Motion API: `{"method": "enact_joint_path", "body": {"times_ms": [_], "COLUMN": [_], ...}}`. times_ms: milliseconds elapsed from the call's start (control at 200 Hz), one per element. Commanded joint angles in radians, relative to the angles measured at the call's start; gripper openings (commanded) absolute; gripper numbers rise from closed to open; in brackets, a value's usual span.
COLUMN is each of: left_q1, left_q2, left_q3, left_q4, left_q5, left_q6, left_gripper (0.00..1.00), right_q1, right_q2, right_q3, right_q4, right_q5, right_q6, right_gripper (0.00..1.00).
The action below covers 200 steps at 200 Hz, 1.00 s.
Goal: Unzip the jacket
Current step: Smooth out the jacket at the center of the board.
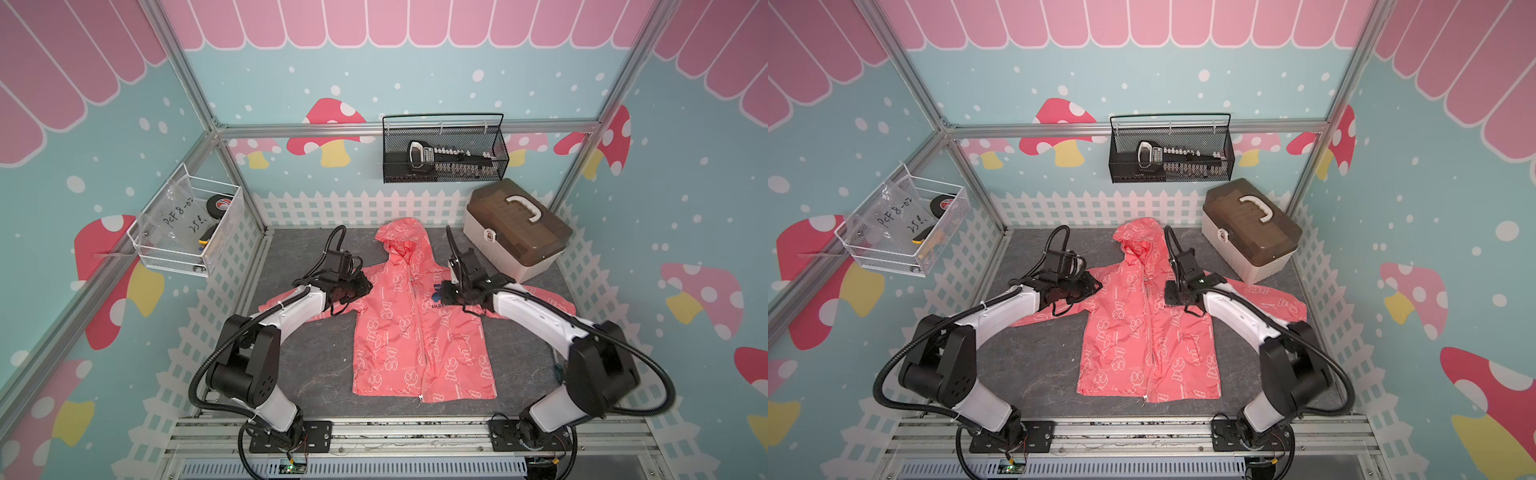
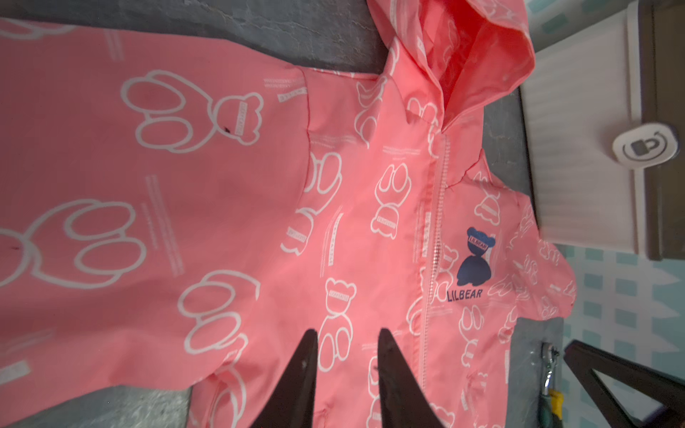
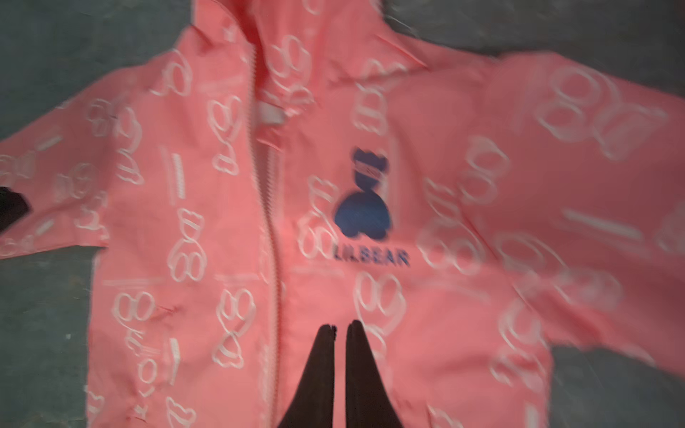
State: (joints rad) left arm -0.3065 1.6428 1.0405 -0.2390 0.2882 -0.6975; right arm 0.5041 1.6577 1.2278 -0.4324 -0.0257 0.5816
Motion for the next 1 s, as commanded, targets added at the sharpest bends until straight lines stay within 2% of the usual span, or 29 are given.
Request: {"method": "enact_joint_path", "body": {"times_ms": [0,130,345,445,600,751,906,996], "left_q1": [-0.002,-0.011,-0.021,-0.02,-0.021,-0.023,-0.023,-0.023], "left_q2": [0.05,0.076,0.068,0.061,0.053,0.059,0.072,0.071], "left_q3": [0.039,0.046,0.049,0.048,0.044,0.048,0.056,0.054], "left_q4": [0.108,0.141,0.119,0.099,0.075,0.063,0.055,0.052], "left_q5": [0.064,0.059,0.02,0.005,-0.005,-0.011,-0.008,-0.006], "left_q6": [-0.09,-0.118,-0.095,-0.085,-0.074,-0.067,-0.063,-0.061], "left_gripper": [0.26,0.24,0.23,0.23,0.23,0.23,0.23,0.22], "right_q1": [-0.002,-0.031,-0.068,-0.087,-0.116,-0.117,-0.131,-0.162], "right_q2": [0.183,0.39,0.648,0.753,0.907,0.906,0.886,0.879], "right_q3": [0.203,0.432,0.76,0.889,1.118,1.083,1.035,1.012], "right_q4": [0.137,0.141,0.162,0.152,-0.032,-0.076,-0.144,-0.149], "right_q5": [-0.164,-0.192,-0.302,-0.311,-0.306,-0.328,-0.186,-0.159], "right_q6": [-0.168,-0.153,-0.123,-0.087,-0.074,-0.114,-0.138,-0.12], "right_gripper": [0.11,0.06,0.02,0.0,0.0,0.0,0.0,0.0]}}
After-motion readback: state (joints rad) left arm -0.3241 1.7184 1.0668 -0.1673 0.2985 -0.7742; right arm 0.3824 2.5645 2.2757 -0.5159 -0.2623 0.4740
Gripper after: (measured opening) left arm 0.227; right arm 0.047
